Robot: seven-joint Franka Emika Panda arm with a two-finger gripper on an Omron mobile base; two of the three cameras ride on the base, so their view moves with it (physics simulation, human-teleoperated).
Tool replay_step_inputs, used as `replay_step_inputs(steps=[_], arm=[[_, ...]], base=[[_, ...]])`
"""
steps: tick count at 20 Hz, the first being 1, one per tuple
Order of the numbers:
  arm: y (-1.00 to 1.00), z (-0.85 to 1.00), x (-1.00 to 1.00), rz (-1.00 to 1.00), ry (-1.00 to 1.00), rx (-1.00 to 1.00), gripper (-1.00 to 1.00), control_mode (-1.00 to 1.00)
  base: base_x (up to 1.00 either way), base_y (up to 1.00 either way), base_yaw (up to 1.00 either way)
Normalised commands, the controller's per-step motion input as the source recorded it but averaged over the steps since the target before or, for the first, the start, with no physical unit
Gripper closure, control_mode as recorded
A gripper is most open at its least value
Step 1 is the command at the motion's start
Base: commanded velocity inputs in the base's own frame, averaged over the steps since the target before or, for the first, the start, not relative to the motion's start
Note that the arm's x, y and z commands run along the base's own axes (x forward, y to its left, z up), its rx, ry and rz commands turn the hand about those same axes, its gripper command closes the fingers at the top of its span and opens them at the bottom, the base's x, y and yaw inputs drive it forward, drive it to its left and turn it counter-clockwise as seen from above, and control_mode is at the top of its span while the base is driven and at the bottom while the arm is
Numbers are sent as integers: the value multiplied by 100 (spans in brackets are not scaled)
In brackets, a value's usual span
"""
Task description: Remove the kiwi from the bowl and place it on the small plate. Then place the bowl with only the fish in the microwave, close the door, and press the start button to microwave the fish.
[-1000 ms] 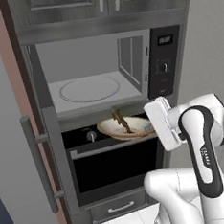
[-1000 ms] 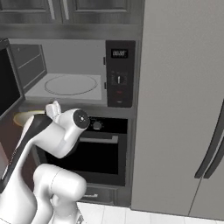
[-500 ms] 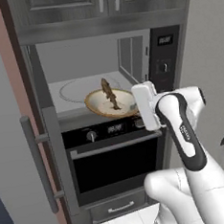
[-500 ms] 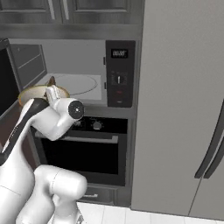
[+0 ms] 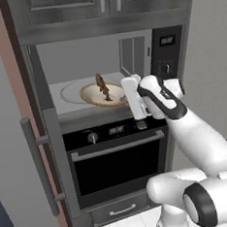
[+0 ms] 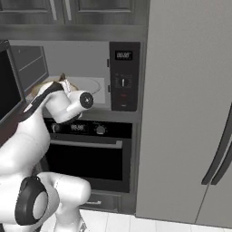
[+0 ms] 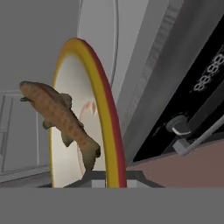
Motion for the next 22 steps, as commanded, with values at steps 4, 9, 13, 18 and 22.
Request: replay_step_inputs(steps=[4, 9, 13, 18, 22], arm=[[19, -8, 100, 3, 8, 0, 100, -100], [26, -18, 95, 1, 9, 0, 100, -100], [24, -9, 92, 1, 10, 0, 100, -100], [31, -34, 69, 1, 4, 0, 100, -100], [14, -52, 42, 1, 0, 0, 100, -100]], base=[[0, 0, 0], [0, 0, 0], [0, 0, 0], [0, 0, 0], [0, 0, 0]])
